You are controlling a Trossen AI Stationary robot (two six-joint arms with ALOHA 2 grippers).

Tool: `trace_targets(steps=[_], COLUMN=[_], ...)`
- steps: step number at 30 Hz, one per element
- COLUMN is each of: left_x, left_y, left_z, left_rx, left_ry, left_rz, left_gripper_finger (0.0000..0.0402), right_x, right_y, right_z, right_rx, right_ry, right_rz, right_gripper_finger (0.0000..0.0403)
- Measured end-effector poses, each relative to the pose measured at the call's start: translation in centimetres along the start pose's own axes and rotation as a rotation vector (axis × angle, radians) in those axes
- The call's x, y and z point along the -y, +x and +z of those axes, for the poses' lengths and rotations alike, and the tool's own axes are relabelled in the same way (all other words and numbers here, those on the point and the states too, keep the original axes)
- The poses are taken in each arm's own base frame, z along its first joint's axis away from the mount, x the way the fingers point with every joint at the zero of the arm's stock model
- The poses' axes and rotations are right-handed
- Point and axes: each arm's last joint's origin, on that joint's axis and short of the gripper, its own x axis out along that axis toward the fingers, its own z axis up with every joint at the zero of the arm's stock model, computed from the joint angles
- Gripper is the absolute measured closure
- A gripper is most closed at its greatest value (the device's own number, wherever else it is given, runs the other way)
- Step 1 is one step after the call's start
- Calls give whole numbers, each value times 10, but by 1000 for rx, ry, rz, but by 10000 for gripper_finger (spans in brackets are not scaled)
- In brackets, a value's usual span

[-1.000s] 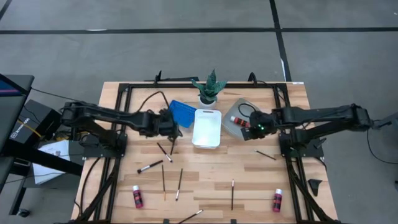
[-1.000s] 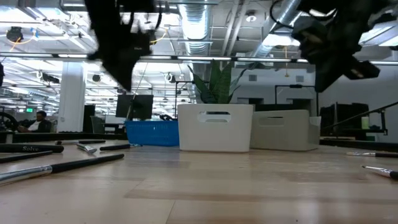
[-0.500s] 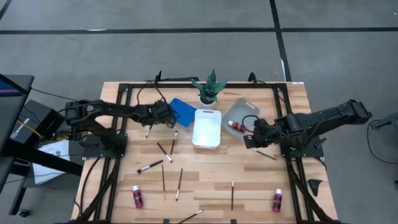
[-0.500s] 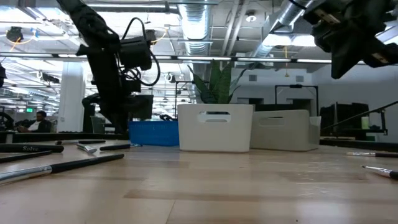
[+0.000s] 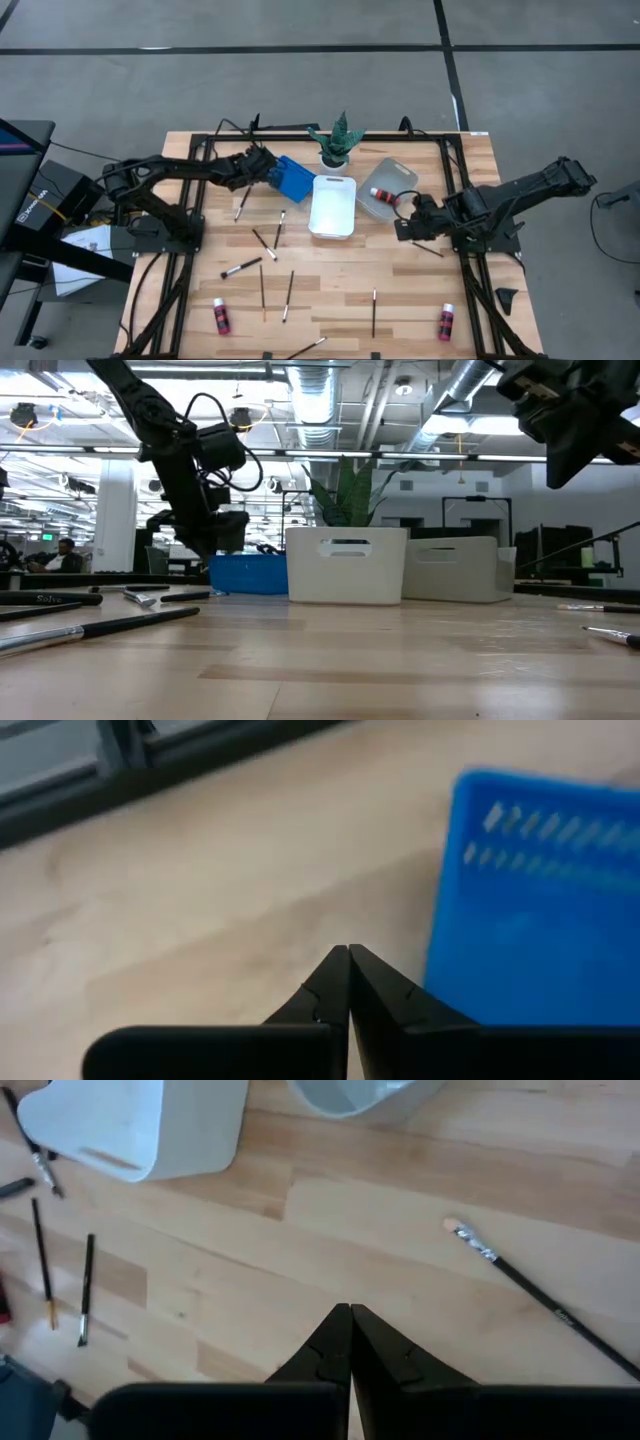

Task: Pick & Place Paint Supplies
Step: Adjust the blue bin

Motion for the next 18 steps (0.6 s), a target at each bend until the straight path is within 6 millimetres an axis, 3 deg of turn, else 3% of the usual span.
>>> trace_targets(steps=[6, 11, 15, 18], left_x=[-6, -6, 7, 17], left_y=[-2, -22, -37, -33], left_z=[2, -10, -24, -25], left_rx=[-4, -103, -103, -71], left_ry=[-9, -25, -57, -84], left_rz=[23, 1, -59, -102], left_gripper_finger=[401, 401, 401, 401], right_x=[1, 1, 1, 1], right_y=[0, 0, -1, -1], right_z=[0, -2, -6, -6], right_rx=[4, 0, 7, 25], right_ry=[0, 4, 23, 21], right_rz=[-7, -5, 0, 5], right_gripper_finger=[403, 403, 403, 403])
